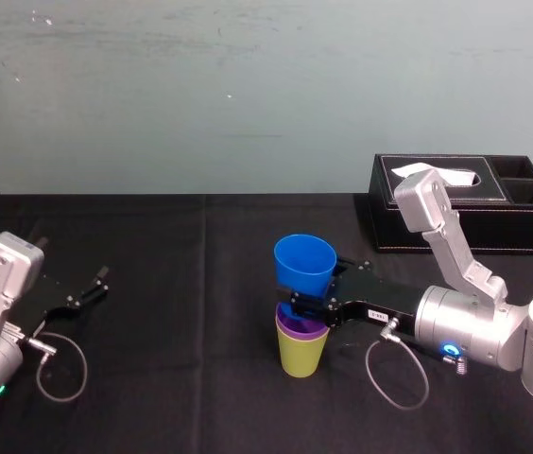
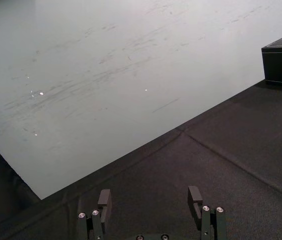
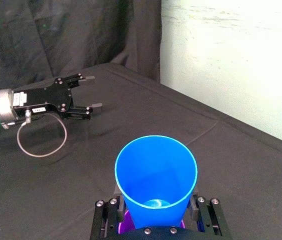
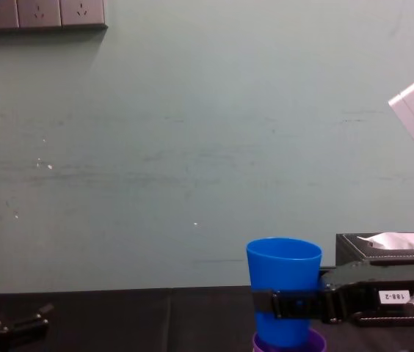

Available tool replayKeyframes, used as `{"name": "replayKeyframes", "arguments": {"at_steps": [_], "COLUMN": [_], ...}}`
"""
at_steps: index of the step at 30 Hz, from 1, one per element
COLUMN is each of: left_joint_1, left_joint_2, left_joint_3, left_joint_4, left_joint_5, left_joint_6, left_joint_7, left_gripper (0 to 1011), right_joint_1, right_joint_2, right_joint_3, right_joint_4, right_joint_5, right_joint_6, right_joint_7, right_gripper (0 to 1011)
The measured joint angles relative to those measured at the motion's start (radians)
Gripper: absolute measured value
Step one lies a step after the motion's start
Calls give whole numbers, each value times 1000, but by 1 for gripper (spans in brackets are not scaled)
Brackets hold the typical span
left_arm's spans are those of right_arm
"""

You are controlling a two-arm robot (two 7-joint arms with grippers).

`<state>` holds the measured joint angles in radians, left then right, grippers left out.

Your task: Stack the three plastic cups sequentially using one hand.

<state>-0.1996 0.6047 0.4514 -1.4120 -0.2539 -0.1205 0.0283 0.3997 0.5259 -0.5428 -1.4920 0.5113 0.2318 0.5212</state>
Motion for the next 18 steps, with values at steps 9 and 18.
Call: {"name": "replayKeyframes", "arguments": {"at_steps": [9,18], "left_joint_1": [0,0], "left_joint_2": [0,0], "left_joint_3": [0,0], "left_joint_4": [0,0], "left_joint_5": [0,0], "left_joint_6": [0,0], "left_joint_7": [0,0], "left_gripper": [1000,1000], "right_joint_1": [-1,-10], "right_joint_2": [-1,1], "right_joint_3": [1,3], "right_joint_4": [7,7], "right_joint_5": [-8,-12], "right_joint_6": [-4,-5], "right_joint_7": [1,5], "right_gripper": [707,707]}}
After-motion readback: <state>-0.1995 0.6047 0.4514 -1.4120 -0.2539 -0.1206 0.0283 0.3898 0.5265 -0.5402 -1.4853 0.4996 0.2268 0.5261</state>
